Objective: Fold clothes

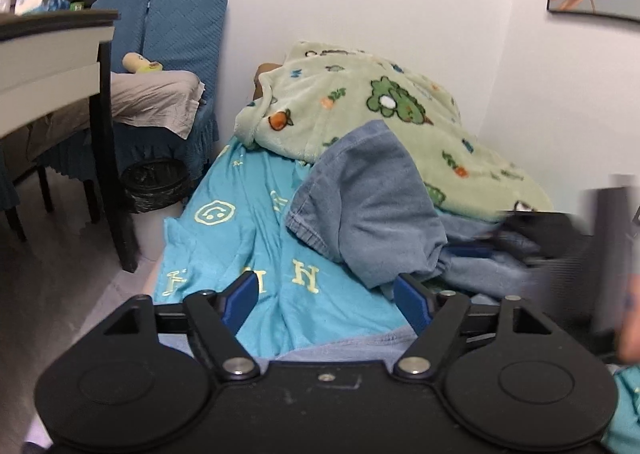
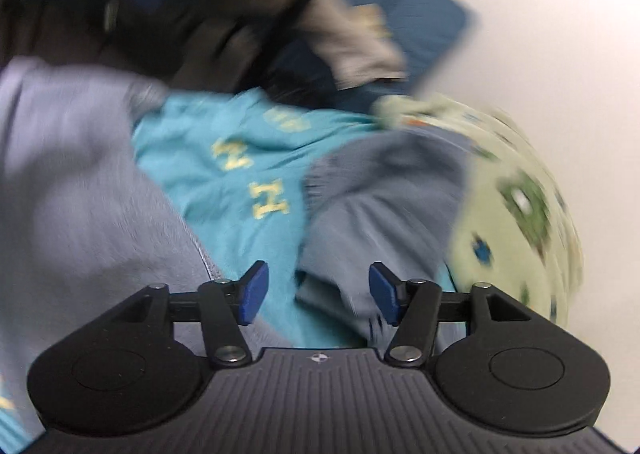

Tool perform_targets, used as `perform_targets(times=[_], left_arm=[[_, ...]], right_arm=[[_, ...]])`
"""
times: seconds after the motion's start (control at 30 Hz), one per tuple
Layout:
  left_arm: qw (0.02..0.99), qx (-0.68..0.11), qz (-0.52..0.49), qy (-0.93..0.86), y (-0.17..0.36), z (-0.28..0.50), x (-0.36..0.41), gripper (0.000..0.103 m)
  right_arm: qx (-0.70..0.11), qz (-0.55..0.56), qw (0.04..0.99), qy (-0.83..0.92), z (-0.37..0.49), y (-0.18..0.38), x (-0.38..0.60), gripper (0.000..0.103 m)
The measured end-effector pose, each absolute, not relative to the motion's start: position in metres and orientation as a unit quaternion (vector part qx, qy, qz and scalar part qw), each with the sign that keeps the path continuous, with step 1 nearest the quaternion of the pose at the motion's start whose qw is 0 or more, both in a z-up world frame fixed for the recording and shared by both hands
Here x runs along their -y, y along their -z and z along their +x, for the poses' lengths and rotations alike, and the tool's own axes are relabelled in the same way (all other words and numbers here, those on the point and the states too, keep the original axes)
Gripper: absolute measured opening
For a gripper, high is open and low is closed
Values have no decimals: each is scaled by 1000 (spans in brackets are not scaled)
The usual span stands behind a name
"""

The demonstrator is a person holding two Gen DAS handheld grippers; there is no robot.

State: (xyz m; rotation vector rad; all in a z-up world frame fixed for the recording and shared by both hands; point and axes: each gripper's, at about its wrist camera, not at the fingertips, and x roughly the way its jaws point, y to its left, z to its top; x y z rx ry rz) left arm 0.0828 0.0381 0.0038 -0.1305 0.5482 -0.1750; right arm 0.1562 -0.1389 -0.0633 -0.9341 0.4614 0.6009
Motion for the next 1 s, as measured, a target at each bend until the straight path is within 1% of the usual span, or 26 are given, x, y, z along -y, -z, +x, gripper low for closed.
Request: perform_targets(times=[0.13,0.23,0.33,0.4,0.43,0.5,0.53,0.57,0.63,0.73,0.9,1.0], left_arm=[[955,-277,-62,88,4,92,-41,73],[960,-260,-43,92,7,95,-41,73],[957,-266,-63,94,15,104,-44,73],[955,-271,-74,99,18,108,-46,73],[955,-270,-76,101,18,108,-47,73],[956,-264,-76,100,17,108,-49,73],[957,-261,-81,99,16,108,-51,73],[957,-258,-88,98,14,107,-54,73],[958,-250,-103,96,11,104,-60,73],[959,-238,-127,83,5,101,-72,73],[958,-219,-175,61,-4,97,-95,73],[962,-195,-187,45,-13,91,-109,73]], right_arm=[[-213,-573,726,-313,194,86,99,60],[-208,-632,680,-309,215,104,91,61],[-210,-692,623,-298,229,129,90,61],[-207,-701,617,-293,238,137,91,61],[-215,-692,624,-292,242,137,90,60],[-238,-666,647,-286,251,131,86,53],[-250,-651,659,-283,255,127,84,44],[-262,-630,676,-278,260,119,83,32],[-298,-560,725,-267,273,98,84,22],[-327,-453,787,-262,285,57,88,19],[-331,-309,853,-259,289,-14,90,17],[-321,-253,874,-263,282,-43,91,17]])
